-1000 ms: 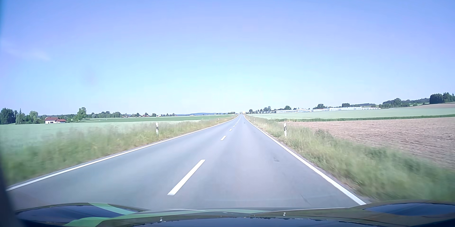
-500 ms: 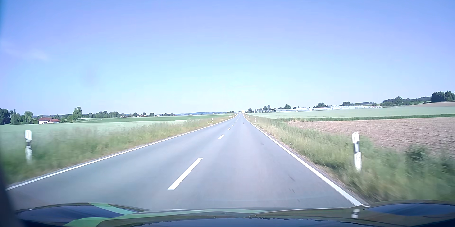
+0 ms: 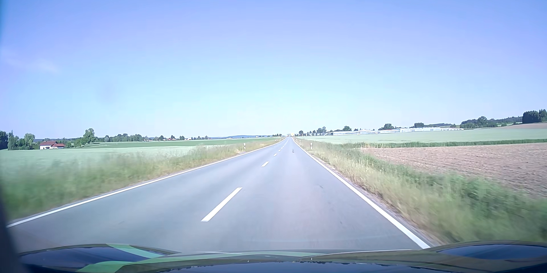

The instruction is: Follow the waypoints while adhering to traffic rules and regulations

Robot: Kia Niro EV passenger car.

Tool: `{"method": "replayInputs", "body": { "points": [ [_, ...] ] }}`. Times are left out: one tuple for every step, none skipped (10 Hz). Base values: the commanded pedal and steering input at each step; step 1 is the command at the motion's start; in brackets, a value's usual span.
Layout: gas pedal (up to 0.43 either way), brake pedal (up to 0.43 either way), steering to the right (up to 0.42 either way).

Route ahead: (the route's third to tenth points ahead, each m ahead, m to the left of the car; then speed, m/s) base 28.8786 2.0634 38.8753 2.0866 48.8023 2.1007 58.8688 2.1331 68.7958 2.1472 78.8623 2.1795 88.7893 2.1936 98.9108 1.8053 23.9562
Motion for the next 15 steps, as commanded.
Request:
{"method": "replayInputs", "body": {
  "points": [
    [0.197, 0.0, -0.003],
    [0.189, 0.0, -0.003],
    [0.177, 0.0, -0.003],
    [0.177, 0.0, -0.003],
    [0.157, 0.0, -0.003],
    [0.15, 0.0, -0.003],
    [0.15, 0.0, -0.003],
    [0.15, 0.0, -0.003],
    [0.157, 0.0, -0.003],
    [0.169, 0.0, -0.003],
    [0.169, 0.0, -0.003],
    [0.177, 0.0, -0.003],
    [0.177, 0.0, -0.003],
    [0.177, 0.0, -0.003],
    [0.177, 0.0, -0.003]
  ]
}}
